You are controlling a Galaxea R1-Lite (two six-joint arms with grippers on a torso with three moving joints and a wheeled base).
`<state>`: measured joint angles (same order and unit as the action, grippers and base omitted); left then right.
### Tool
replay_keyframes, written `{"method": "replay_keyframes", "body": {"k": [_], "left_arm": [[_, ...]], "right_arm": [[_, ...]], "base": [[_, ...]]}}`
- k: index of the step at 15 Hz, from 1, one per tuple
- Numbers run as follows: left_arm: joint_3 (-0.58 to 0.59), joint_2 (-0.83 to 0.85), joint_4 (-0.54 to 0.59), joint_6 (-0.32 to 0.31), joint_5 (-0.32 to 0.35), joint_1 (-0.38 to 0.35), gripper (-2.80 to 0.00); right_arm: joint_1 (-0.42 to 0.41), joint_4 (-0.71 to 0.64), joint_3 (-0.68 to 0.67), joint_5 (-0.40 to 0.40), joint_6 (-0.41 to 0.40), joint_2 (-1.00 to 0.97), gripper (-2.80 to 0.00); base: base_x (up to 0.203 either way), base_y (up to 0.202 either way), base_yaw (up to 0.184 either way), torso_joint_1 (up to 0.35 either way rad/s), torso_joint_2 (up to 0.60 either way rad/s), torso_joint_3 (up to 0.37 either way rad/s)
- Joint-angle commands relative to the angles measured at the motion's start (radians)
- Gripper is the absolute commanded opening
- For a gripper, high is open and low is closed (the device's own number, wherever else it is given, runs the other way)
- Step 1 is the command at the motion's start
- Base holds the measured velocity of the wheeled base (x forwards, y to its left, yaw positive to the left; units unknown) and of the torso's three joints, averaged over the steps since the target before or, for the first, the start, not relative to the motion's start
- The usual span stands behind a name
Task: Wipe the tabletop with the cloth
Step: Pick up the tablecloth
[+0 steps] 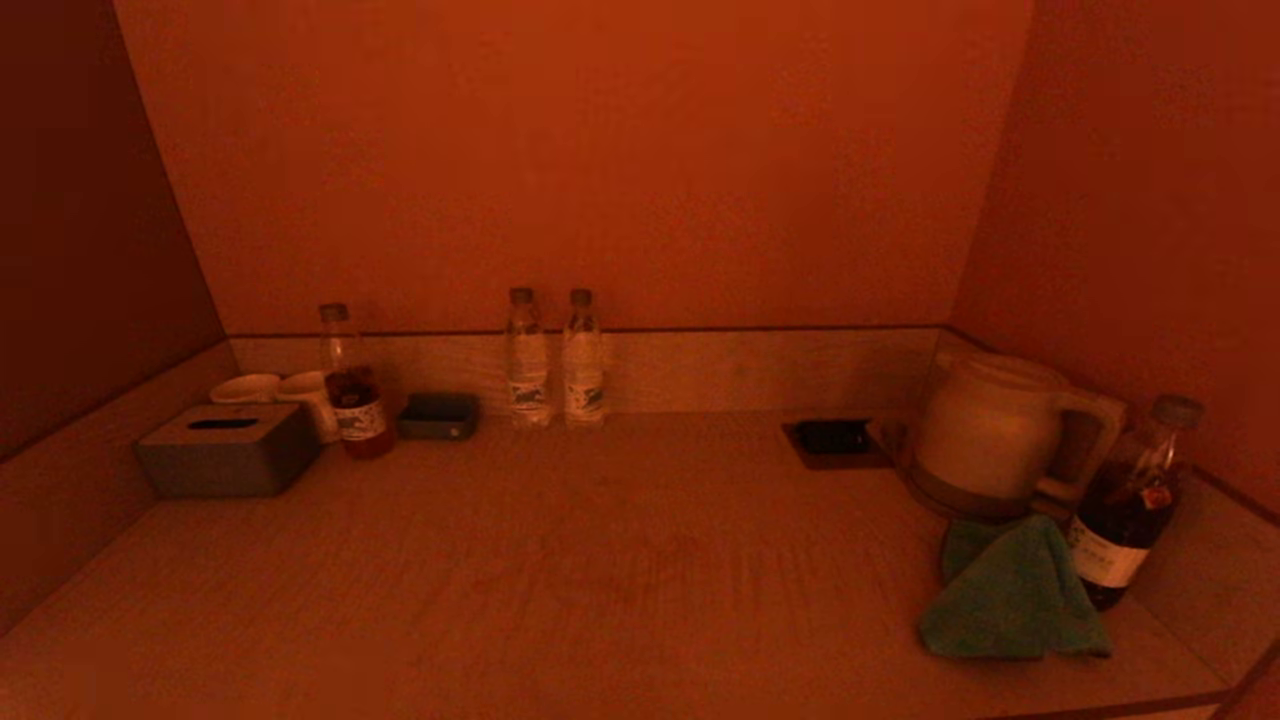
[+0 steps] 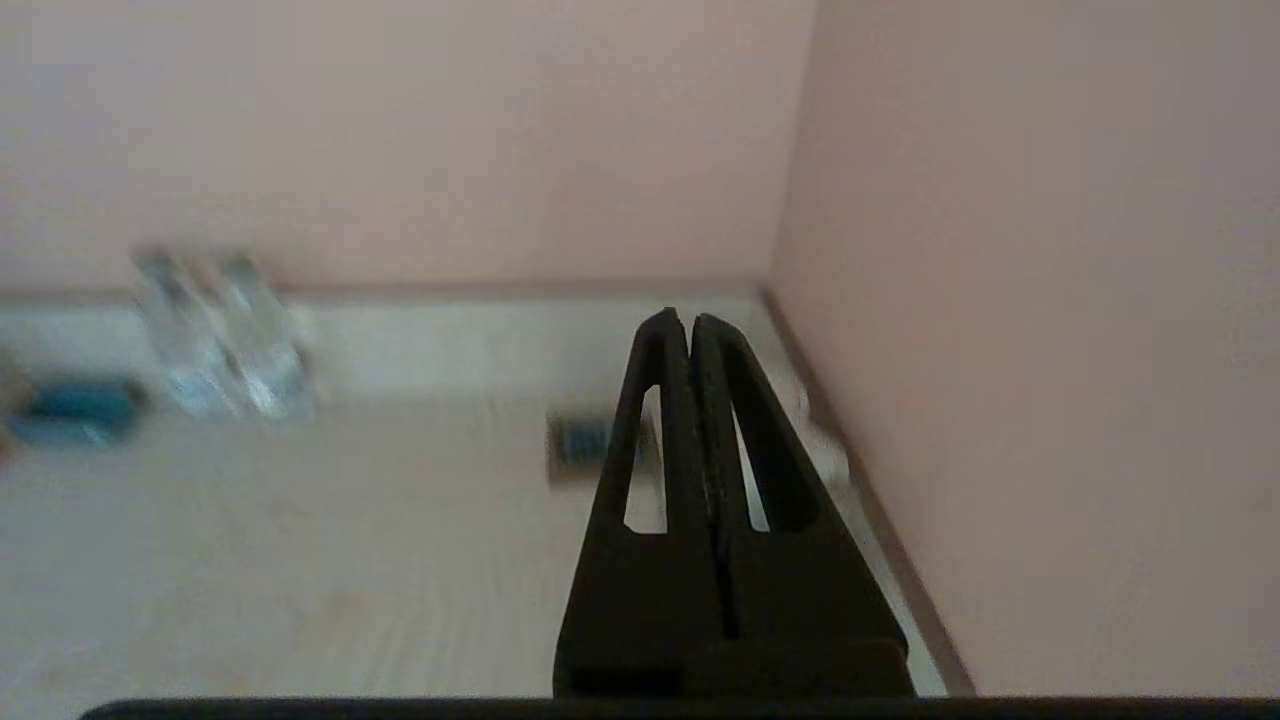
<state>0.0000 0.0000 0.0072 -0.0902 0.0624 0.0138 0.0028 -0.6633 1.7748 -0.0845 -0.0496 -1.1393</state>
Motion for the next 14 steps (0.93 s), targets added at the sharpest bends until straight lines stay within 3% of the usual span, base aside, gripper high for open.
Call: {"method": "replay_keyframes", "body": {"k": [1,7,14], "left_arm": [[0.000,0.000,0.000,0.000,0.000,0.000,-2.80],[0.000,0.000,0.000,0.000,0.000,0.000,-2.80],[0.000,0.000,0.000,0.000,0.000,0.000,-2.80]], "right_arm": [[0.000,-0.167,0.056,-0.017,0.005,-0.178,-2.80],[0.000,-0.190,0.007,-0.020,0.106,-0.415,-2.80],[0.000,-0.111,-0.184,-0.018,0.115,-0.489,-2.80]], "base": [[0.000,0.000,0.000,0.000,0.00,0.000],[0.000,0.000,0.000,0.000,0.00,0.000],[0.000,0.000,0.000,0.000,0.00,0.000]]}}
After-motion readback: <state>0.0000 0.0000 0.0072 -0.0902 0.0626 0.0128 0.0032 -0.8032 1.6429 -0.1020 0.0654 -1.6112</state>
